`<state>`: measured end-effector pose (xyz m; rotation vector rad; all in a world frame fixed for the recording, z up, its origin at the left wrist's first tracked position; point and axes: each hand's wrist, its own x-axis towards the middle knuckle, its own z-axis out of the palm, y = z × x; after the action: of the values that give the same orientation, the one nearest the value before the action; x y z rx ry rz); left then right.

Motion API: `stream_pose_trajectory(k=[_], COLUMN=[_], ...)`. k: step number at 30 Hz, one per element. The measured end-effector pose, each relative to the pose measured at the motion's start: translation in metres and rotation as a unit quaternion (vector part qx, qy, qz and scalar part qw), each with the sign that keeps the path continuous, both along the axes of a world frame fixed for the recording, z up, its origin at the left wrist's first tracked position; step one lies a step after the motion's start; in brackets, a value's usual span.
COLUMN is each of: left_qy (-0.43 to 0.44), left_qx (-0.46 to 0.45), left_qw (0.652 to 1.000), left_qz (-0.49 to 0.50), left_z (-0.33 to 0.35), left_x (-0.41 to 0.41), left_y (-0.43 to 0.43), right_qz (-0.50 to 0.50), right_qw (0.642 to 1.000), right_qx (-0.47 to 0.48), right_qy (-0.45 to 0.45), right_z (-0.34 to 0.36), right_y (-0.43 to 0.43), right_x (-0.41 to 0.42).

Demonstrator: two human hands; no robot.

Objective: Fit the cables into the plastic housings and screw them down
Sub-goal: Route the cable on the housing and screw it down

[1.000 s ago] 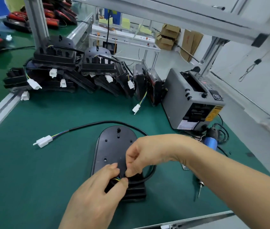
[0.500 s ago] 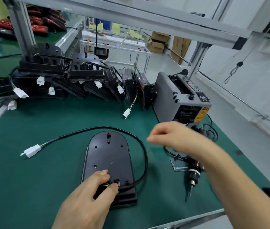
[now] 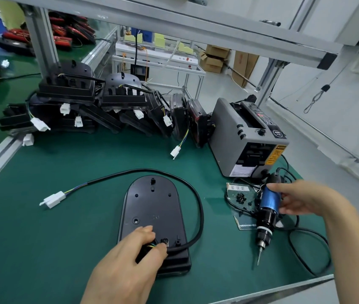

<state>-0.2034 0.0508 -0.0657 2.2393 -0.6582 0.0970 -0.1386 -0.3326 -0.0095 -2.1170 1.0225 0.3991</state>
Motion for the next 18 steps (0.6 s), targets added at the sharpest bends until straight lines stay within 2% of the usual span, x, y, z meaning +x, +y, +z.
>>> stream_pose_trajectory(k=[3,8,11,12,13,15,17,18], left_qy=[0.005,-0.069,-0.017,-0.025,-0.022,-0.033,-0.057,-0.019], left_qx=[0.04,0.065,0.045,0.043,0.054,0.017,0.018,0.013], left_qw=[0.999,0.995,0.999,0.999,0.998,0.999,0.996,0.999], left_qz=[0.021,0.021,0.017,0.019,0.012,0.021,0.063,0.041], left_z=[0.001,0.001,0.0,-0.002,-0.003,-0.004,-0.012,-0.008], left_x=[0.002,0.002,0.002,0.003,0.004,0.008,0.008,0.007], left_y=[0.001,0.002,0.003,0.003,0.002,0.001,0.001,0.002], right_qz=[-0.037,-0.068,-0.1,-0.116,-0.131,-0.158,-0.19,-0.207], right_qw=[0.998,0.993,0.982,0.976,0.966,0.937,0.886,0.856], right_qx=[0.029,0.044,0.066,0.085,0.111,0.175,0.249,0.279], right_qy=[-0.036,-0.087,-0.144,-0.165,-0.193,-0.257,-0.341,-0.384], right_z=[-0.012,-0.016,-0.019,-0.018,-0.019,-0.019,-0.017,-0.015], right_y=[0.001,0.007,0.003,0.005,0.003,0.007,0.015,0.021], right_x=[0.0,-0.004,-0.008,-0.011,-0.011,-0.013,-0.013,-0.013])
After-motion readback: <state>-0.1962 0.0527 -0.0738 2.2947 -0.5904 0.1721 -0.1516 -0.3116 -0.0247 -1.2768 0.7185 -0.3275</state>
